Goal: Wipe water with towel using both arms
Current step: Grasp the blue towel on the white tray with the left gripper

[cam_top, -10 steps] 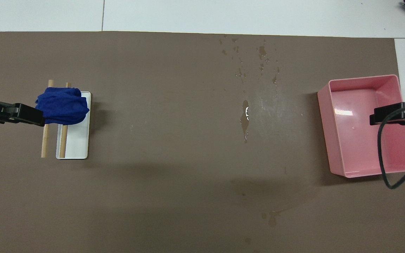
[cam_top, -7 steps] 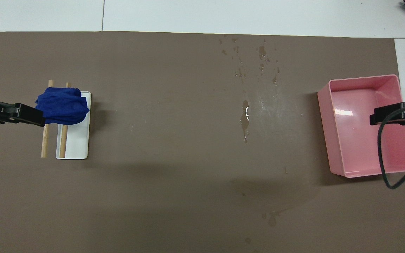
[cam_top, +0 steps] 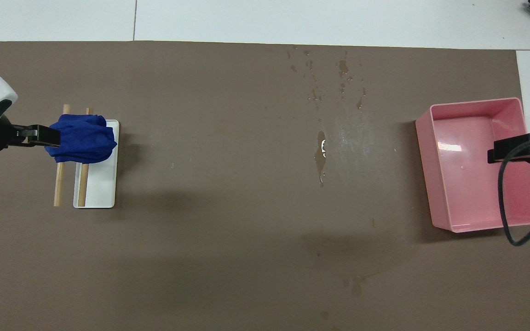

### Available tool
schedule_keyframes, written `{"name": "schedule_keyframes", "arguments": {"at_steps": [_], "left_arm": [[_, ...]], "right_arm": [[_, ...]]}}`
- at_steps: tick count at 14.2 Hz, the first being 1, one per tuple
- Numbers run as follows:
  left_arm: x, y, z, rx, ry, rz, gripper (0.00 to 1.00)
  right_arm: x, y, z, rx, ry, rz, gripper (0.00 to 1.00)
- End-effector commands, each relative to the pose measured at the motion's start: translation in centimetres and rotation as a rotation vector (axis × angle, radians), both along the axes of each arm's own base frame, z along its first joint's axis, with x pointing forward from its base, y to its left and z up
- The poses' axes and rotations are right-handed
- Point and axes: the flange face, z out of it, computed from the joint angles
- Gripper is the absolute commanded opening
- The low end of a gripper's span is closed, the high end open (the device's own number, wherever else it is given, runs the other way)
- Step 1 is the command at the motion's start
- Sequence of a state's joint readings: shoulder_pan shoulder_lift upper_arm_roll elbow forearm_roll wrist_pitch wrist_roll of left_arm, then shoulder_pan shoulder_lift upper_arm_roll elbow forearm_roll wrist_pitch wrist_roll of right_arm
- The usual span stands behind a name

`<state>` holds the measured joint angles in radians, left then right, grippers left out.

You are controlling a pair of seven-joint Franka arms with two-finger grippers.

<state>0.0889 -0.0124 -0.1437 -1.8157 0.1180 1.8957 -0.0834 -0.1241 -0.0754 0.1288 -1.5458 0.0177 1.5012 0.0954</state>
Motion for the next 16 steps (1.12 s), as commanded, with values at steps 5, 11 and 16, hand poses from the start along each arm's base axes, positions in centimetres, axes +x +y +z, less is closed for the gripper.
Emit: {"name": "schedule_keyframes", "arguments": {"at_steps": [5, 11, 16], "left_arm": [[3.6, -2.2, -9.1, 0.100, -0.042, 0.155, 1.00], [4.3, -3.3, -12.4, 0.223, -0.048, 0.124, 1.00], [3.4, -2.7, -14.2, 0.220, -0.037, 0.134, 0.38]], "right_arm": [[-1.9, -0.4, 0.7, -0.002, 0.018, -0.023, 1.00], [-1.5, 0.2, -2.9, 0.010, -0.113, 0.250, 1.00], [-1.1, 0.0, -3.5, 0.012, -0.148, 0.266, 1.00]]}}
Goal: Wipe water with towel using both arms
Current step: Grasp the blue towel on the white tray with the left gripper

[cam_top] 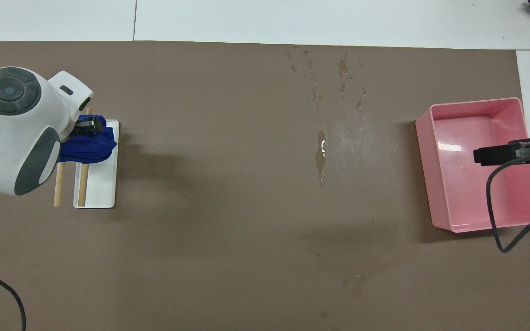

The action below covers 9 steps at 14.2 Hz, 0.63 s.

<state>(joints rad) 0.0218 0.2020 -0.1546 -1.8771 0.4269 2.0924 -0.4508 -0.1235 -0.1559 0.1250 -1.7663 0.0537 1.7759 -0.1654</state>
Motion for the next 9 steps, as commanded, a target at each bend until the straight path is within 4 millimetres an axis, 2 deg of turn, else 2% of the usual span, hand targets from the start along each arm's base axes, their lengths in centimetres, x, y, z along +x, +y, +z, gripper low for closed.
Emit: {"name": "schedule_keyframes", "arguments": {"at_steps": [1, 4, 7, 9], "left_arm": [[-0.7, 0.7, -0.7, 0.016, -0.010, 0.020, 0.00], [-0.6, 0.2, -0.4, 0.023, 0.000, 0.018, 0.00], [-0.2, 0.1, 1.0, 0.028, 0.009, 0.033, 0.00], [0.0, -0.4, 2.6, -0.007, 0.013, 0.070, 0.00]], "right_arm": [[-1.6, -0.2, -0.2, 0.013, 0.038, 0.015, 1.00], [-2.2, 0.8, -0.1, 0.025, 0.055, -0.043, 1.00], [-2.0, 1.8, -0.1, 0.191, 0.081, -0.475, 1.00], [-1.6, 2.2, -0.4, 0.294, 0.096, -0.680, 1.00]]}}
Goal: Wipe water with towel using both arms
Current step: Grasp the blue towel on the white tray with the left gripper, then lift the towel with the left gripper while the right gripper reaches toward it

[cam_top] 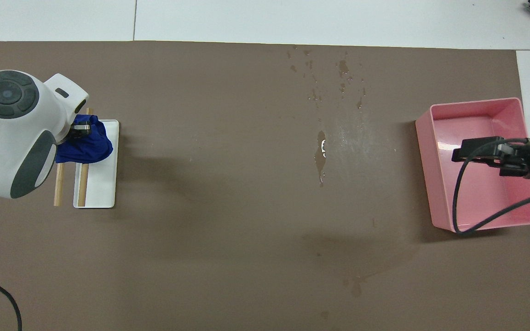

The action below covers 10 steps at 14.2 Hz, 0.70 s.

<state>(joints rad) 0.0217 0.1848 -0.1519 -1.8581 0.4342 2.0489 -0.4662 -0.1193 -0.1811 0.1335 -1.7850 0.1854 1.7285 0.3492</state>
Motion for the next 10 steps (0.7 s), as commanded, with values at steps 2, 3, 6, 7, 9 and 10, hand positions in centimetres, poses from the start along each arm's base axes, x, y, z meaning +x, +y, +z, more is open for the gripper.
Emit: {"name": "schedule_keyframes", "arguments": {"at_steps": [2, 3, 6, 7, 9, 10], "left_arm": [[0.4, -1.3, 3.2, -0.164, 0.008, 0.117, 0.00], [0.5, -1.5, 4.2, -0.201, 0.010, 0.144, 0.00], [0.5, -2.9, 7.3, -0.432, 0.012, 0.429, 0.00], [0.2, -3.8, 8.3, -0.502, 0.006, 0.522, 0.00], [-0.2, -5.7, 9.4, -0.629, 0.024, 0.718, 0.00], [-0.7, -7.5, 10.1, -0.701, 0.056, 0.819, 0.00]], "right_arm": [[0.2, 0.7, -0.5, 0.190, 0.020, -0.359, 1.00], [0.5, 0.9, -1.3, 0.251, 0.031, -0.444, 1.00], [1.0, 5.3, -3.6, 0.355, 0.099, -0.500, 1.00], [0.9, 6.8, -4.3, 0.360, 0.124, -0.516, 1.00], [1.0, 10.8, -5.3, 0.423, 0.159, -0.598, 1.00], [1.0, 12.2, -6.1, 0.444, 0.152, -0.649, 1.00]]}}
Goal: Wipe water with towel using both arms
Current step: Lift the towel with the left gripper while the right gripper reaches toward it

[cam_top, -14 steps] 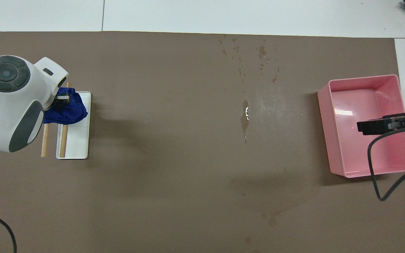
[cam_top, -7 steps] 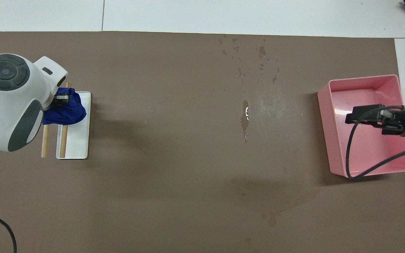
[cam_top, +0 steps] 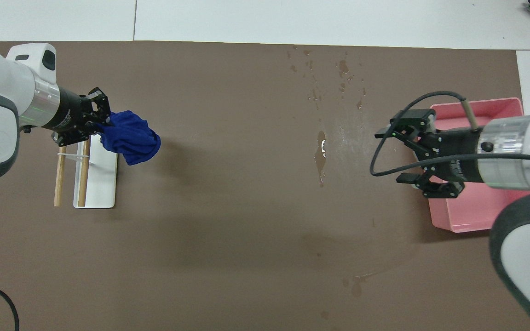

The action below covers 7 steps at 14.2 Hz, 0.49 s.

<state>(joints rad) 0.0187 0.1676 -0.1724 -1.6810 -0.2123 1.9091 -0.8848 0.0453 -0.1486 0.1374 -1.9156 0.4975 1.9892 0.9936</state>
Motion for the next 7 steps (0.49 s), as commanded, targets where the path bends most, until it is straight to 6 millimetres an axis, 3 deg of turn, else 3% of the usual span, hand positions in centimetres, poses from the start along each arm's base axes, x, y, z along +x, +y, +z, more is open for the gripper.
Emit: {"name": "schedule_keyframes", "arguments": {"at_steps": [1, 4, 7], "left_arm": [[-1.6, -4.3, 2.7, -0.190, 0.093, 0.237, 0.00], [-2.6, -10.0, 4.1, -0.365, 0.208, 0.508, 0.00], [-4.2, -15.7, 4.3, -0.465, 0.257, 0.608, 0.00]], "right_arm": [[-0.4, 4.0, -1.7, 0.060, 0.001, -0.112, 1.00], [0.6, 8.4, -4.1, 0.129, 0.000, -0.200, 1.00], [1.4, 9.2, -5.1, 0.253, 0.067, -0.335, 1.00]]}}
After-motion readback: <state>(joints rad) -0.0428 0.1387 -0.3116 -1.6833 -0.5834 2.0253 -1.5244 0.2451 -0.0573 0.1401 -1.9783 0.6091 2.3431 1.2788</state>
